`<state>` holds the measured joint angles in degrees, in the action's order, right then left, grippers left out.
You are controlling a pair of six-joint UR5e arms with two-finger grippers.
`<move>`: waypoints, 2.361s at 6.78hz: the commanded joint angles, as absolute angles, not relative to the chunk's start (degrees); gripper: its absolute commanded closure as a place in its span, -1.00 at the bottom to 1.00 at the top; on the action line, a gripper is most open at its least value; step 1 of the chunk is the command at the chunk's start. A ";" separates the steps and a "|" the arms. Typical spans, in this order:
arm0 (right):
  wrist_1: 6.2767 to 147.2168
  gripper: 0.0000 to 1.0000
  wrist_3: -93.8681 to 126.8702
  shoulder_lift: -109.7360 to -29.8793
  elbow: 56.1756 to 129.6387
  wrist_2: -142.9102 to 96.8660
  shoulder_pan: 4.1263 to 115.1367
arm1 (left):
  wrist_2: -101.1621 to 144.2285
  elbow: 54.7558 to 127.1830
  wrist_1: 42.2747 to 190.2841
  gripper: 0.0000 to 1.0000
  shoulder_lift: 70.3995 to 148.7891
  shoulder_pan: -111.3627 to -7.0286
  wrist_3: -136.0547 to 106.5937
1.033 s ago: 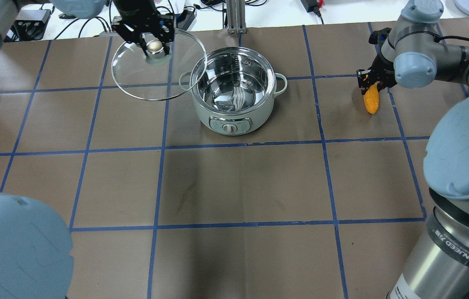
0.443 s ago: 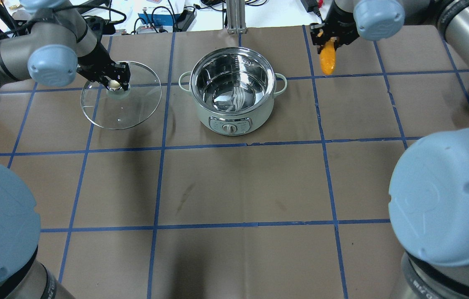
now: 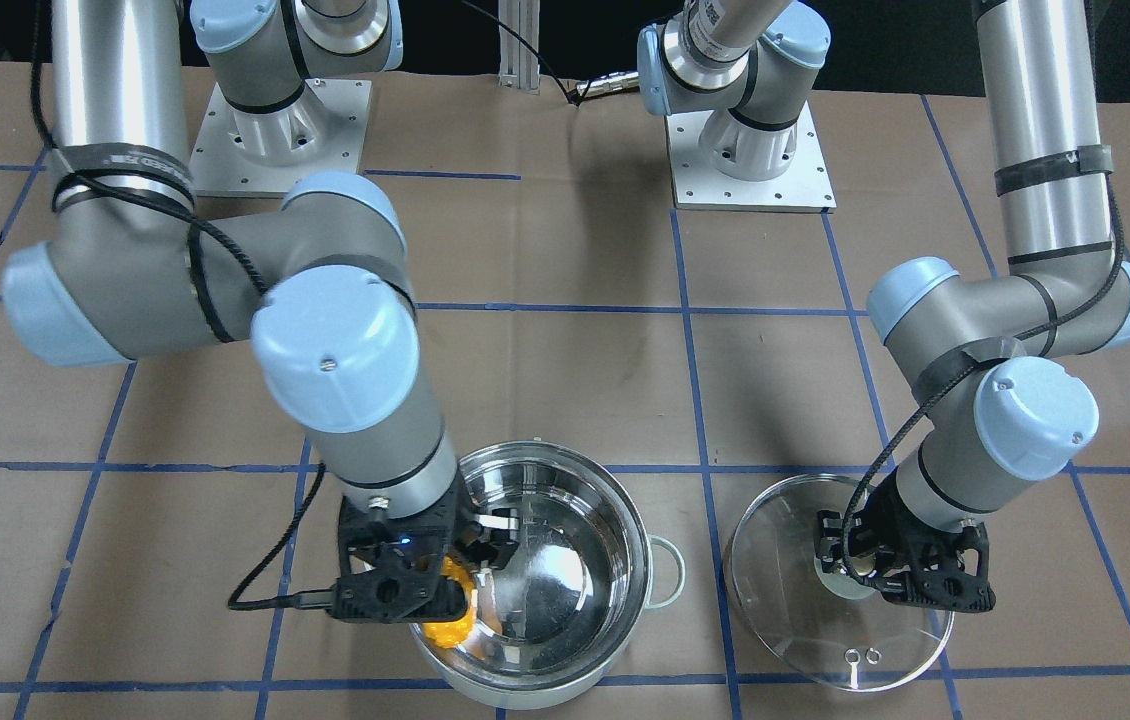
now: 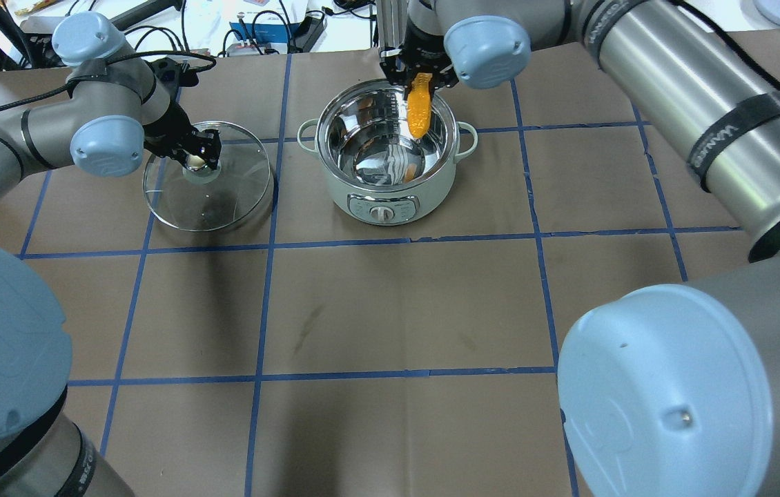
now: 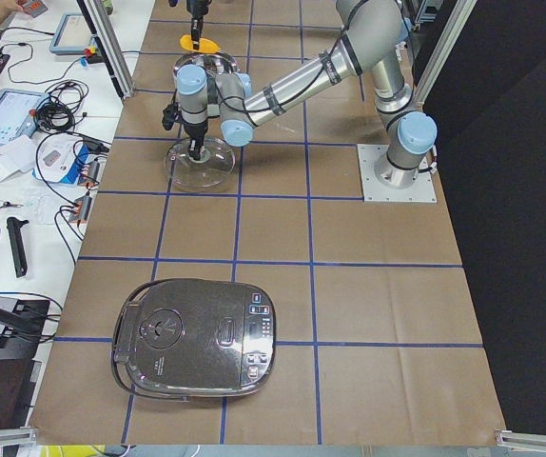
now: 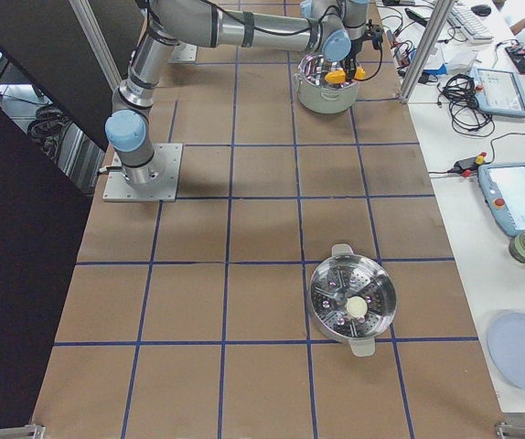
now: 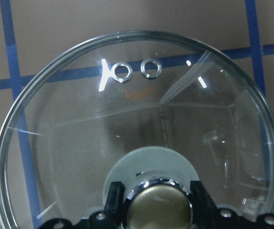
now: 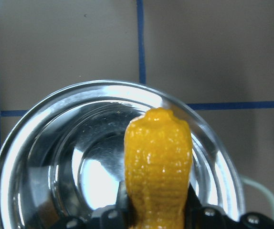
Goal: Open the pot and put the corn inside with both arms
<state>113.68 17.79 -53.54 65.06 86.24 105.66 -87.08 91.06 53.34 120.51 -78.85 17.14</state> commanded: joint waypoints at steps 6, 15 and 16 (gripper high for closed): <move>117.25 -0.99 17.33 -45.35 64.51 89.74 109.25 | -89.82 85.53 80.89 -1.00 104.20 -80.85 10.81; 84.03 -1.00 13.22 -81.90 75.82 88.84 97.24 | -90.44 83.93 94.93 -1.00 94.84 -90.44 3.61; 84.28 -1.00 12.66 -82.70 76.63 88.60 95.73 | -90.53 84.46 94.92 -1.00 94.31 -90.44 3.60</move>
